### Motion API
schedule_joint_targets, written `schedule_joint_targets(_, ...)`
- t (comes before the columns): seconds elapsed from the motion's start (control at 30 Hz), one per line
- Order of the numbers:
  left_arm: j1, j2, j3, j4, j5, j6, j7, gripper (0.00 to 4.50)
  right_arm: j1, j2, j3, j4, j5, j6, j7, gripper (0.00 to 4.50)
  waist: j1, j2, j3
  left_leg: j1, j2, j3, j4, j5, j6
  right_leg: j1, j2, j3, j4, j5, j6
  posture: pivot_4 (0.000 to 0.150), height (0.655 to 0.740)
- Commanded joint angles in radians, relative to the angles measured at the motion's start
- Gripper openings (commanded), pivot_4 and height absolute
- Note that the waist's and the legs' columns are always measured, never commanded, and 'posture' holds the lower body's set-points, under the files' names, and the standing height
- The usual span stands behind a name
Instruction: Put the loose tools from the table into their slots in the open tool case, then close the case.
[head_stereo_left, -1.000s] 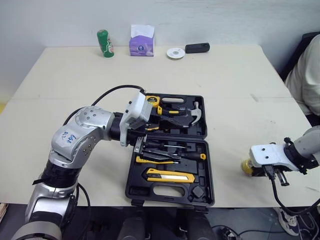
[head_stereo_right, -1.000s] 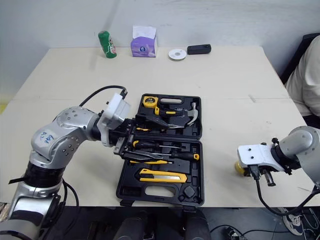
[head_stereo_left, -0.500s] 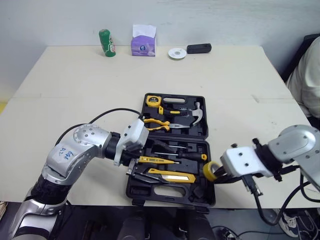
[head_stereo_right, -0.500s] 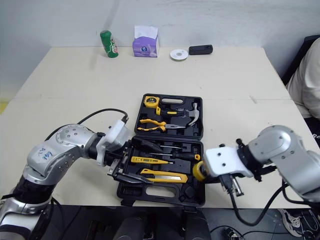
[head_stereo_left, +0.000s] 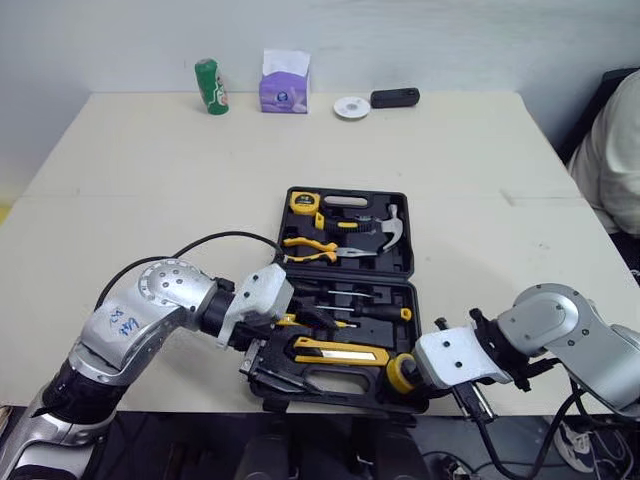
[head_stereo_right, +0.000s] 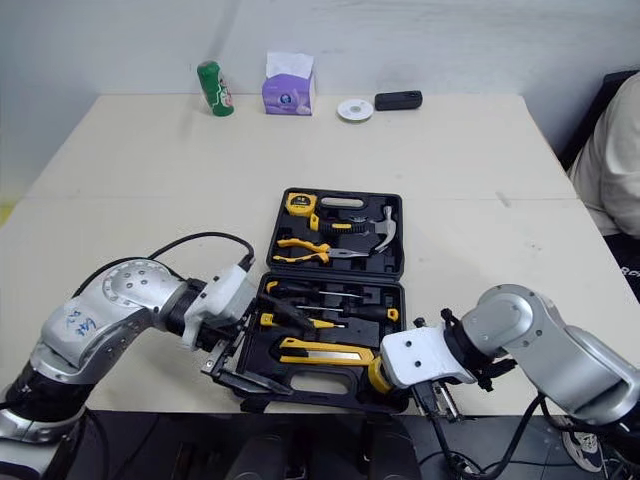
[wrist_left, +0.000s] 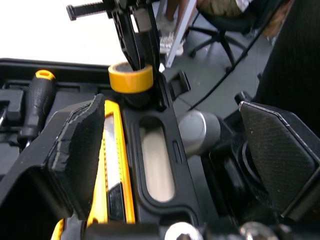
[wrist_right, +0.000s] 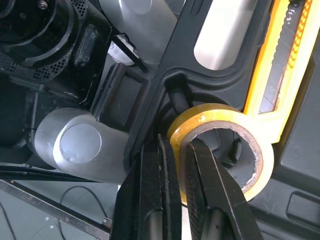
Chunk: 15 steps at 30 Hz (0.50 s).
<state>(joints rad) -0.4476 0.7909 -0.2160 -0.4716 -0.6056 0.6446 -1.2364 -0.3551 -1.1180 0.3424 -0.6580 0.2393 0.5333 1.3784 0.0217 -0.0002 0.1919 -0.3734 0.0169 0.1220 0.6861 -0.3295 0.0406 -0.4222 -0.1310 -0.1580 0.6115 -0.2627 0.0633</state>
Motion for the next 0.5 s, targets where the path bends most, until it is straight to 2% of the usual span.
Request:
schedule_joint_targets(0.03, 0.014, -0.006, -0.021, -0.006, 0.083, -0.103, 0.005, 4.50, 0.023, 0.016, 0.024, -0.016, -0.005, 0.015, -0.013, 0.06, 0.002, 0.000, 0.000, 0.000, 0.000, 0.000, 0.000, 0.000, 0.000, 0.000, 0.000, 0.000, 0.000, 0.000, 0.000, 0.150, 0.7278)
schedule_joint_targets(0.33, 0.010, -0.011, -0.031, -0.002, 0.093, -0.118, -0.015, 4.50, 0.052, 0.014, 0.048, -0.006, -0.045, -0.013, -0.018, 0.06, 0.002, -0.003, 0.000, 0.000, 0.000, -0.001, 0.000, 0.000, 0.001, 0.000, 0.000, -0.001, 0.000, 0.000, 0.000, 0.150, 0.7278)
schedule_joint_targets(0.5, -0.001, -0.020, -0.031, 0.003, 0.089, -0.111, -0.013, 4.50, 0.054, 0.012, 0.006, -0.045, 0.019, 0.010, -0.002, 0.06, 0.002, -0.003, 0.000, 0.000, 0.000, -0.001, 0.000, 0.000, 0.001, 0.000, 0.000, -0.001, 0.000, 0.000, 0.000, 0.150, 0.7278)
